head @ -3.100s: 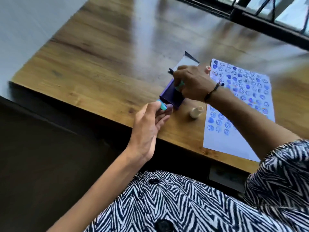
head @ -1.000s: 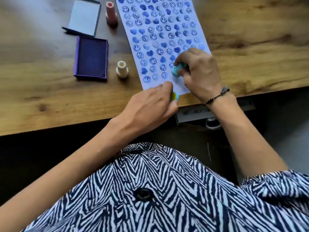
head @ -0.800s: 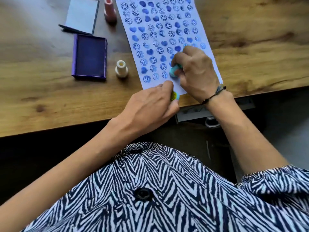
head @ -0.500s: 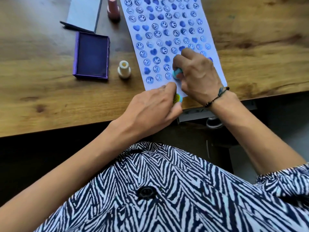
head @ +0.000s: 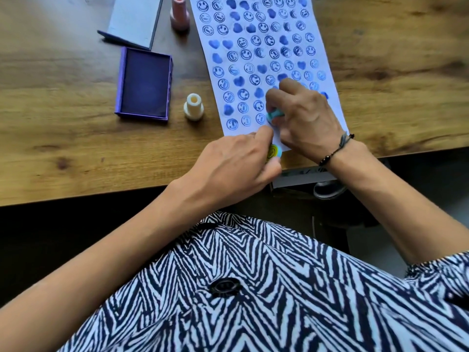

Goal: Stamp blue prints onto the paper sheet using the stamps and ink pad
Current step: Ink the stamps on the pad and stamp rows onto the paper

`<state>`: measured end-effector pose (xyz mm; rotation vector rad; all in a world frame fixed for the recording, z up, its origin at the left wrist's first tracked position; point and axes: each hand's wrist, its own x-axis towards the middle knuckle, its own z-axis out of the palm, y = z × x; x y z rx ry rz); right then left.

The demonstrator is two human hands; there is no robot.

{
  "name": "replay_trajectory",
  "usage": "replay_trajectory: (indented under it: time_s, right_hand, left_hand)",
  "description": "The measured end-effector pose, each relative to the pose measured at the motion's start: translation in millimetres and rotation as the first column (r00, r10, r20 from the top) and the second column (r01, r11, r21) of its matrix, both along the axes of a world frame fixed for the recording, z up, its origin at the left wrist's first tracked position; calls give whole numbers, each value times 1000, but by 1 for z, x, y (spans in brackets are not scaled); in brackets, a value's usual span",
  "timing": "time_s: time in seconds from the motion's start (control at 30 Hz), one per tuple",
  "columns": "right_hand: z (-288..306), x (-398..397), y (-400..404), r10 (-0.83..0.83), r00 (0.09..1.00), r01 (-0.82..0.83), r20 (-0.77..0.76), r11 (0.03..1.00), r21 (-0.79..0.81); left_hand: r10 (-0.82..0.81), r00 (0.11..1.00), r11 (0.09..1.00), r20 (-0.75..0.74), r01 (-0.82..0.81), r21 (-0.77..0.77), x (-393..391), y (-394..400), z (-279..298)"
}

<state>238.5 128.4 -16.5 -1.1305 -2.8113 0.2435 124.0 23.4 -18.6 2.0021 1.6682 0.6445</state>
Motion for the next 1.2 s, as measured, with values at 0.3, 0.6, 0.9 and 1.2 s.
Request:
replay_trajectory:
  time_s: [0.3,0.6,0.9,1.2]
  right_hand:
    - [4,-2,-1,-12,1000,13,29,1000,-25]
    - [45,28,-10,-309,886,271,-346,950,-154]
    - [34,45,-58,-623,639,255,-451,725,-640]
    - [37,19,-80,-616,553,-28,-560,658,-752]
  left_hand:
    - [16,1000,999,13,-16,34,2,-2,-4]
    - [50,998,998,31,-51,26,0,-3,-5]
    - [169,885,985,434,-162,-54,-2,-8,2]
    - [289,479,955,829,-86,-283,-6,-25,5]
